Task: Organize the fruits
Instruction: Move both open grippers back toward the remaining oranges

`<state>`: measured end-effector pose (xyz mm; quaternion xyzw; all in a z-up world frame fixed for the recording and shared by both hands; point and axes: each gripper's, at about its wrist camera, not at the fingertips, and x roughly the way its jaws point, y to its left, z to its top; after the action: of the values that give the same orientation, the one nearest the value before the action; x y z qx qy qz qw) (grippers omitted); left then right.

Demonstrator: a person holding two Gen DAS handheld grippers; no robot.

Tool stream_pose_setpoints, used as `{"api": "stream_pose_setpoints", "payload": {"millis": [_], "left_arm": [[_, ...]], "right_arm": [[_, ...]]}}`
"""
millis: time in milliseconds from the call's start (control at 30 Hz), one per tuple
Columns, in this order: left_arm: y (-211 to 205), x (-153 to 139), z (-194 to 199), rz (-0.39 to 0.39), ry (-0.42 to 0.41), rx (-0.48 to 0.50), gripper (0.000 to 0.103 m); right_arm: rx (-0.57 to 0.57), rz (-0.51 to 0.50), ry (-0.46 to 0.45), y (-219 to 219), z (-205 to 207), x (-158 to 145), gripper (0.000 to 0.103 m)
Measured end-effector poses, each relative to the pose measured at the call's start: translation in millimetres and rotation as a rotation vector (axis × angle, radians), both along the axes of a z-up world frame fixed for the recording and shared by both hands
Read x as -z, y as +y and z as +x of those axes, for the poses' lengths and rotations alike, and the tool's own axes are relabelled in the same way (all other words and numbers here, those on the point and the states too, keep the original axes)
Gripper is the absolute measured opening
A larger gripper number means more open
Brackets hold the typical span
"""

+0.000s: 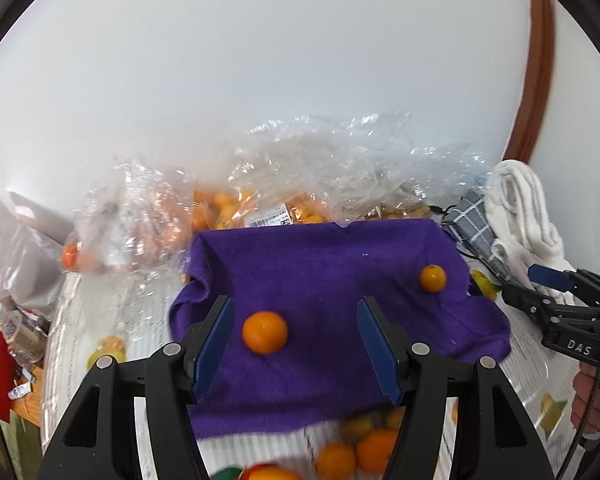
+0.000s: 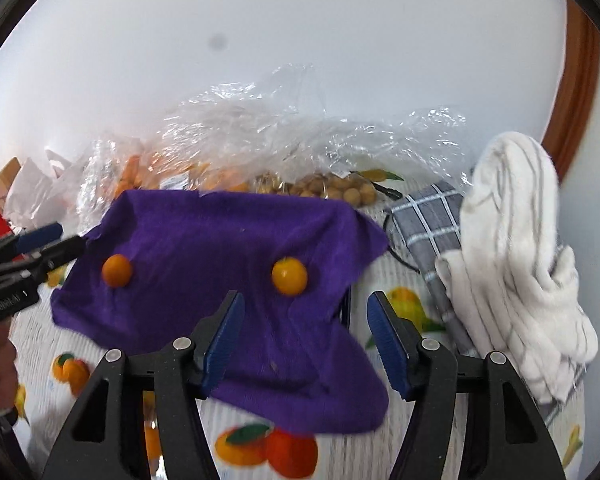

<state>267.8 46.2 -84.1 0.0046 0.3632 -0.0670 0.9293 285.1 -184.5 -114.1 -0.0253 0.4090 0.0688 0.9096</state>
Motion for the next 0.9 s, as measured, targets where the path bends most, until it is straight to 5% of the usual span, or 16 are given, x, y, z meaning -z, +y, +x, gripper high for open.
{"api": "stream_pose_setpoints", "payload": {"millis": [200,333,600,900], "left_arm": [[27.3,12.0,-47.8,0.053,0.018,-0.057,0.061],[52.9,31.4,-75.8,0.010,0.061,-0.121,0.061],[91.4,75.6,-120.8,-0.050,0.153,-0.229,0.061],[94.9,99.2,-135.5,-0.052,0.183,-0.208,0.061]], "right_arm": [[-0.021,0.019,0.012,11.3,-46.1,14.5,0.060],[-0.079,0.021,0.040,29.5,-71.2,34.2,0.049],[-0.218,0.094,0.093,66.6,-110.9,58.6,0.047],[-0.211,0.061,0.119,85.8,-102.1,78.3,0.045]]}}
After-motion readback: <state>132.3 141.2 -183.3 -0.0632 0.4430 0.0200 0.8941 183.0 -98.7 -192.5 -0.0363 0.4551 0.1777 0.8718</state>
